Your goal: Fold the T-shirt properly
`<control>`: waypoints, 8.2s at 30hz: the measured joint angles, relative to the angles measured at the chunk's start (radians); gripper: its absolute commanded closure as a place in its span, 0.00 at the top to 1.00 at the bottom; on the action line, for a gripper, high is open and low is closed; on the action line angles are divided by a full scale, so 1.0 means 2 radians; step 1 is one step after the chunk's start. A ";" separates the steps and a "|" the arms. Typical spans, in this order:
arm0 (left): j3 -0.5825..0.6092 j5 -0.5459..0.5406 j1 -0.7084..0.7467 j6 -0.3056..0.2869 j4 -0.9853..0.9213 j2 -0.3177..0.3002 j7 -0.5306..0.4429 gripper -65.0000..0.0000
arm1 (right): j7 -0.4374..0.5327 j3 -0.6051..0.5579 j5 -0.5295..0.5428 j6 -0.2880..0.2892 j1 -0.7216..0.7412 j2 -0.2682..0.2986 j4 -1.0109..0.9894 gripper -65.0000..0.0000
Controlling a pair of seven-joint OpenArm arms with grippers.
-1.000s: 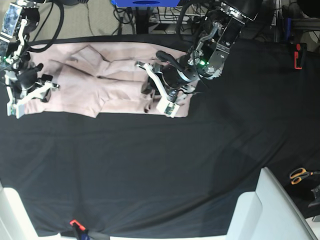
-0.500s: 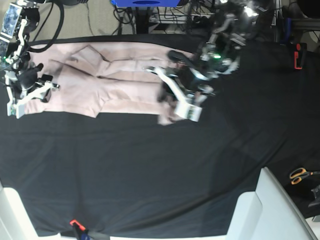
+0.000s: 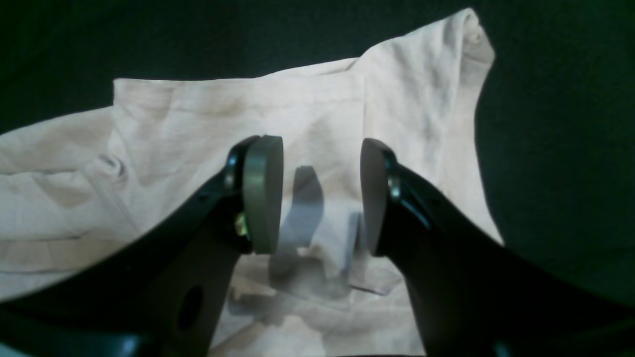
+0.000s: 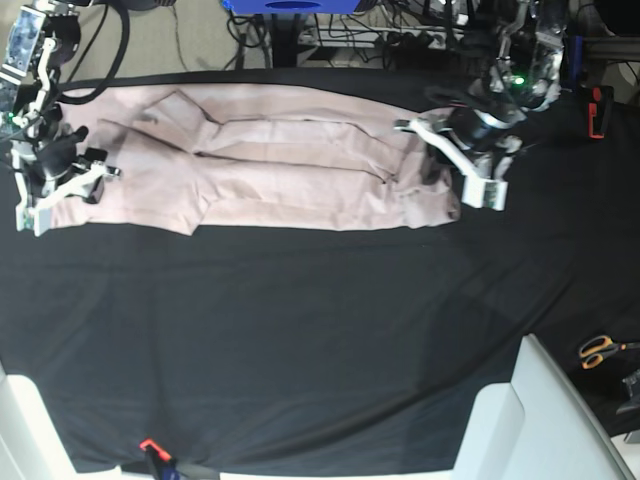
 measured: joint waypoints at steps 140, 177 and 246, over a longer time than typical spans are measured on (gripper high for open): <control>0.320 0.003 -0.227 0.002 -0.172 0.135 0.134 0.55 | -0.020 0.000 0.001 0.000 0.002 0.003 0.000 0.36; -0.152 0.093 0.003 -0.006 -0.158 -0.064 -0.026 0.00 | -0.034 -0.179 0.120 0.074 0.017 -0.015 -0.039 0.56; -0.153 0.095 -0.011 -0.058 -0.249 -0.061 -0.061 0.00 | -0.081 -0.213 0.093 -0.041 0.043 -0.016 -0.041 0.31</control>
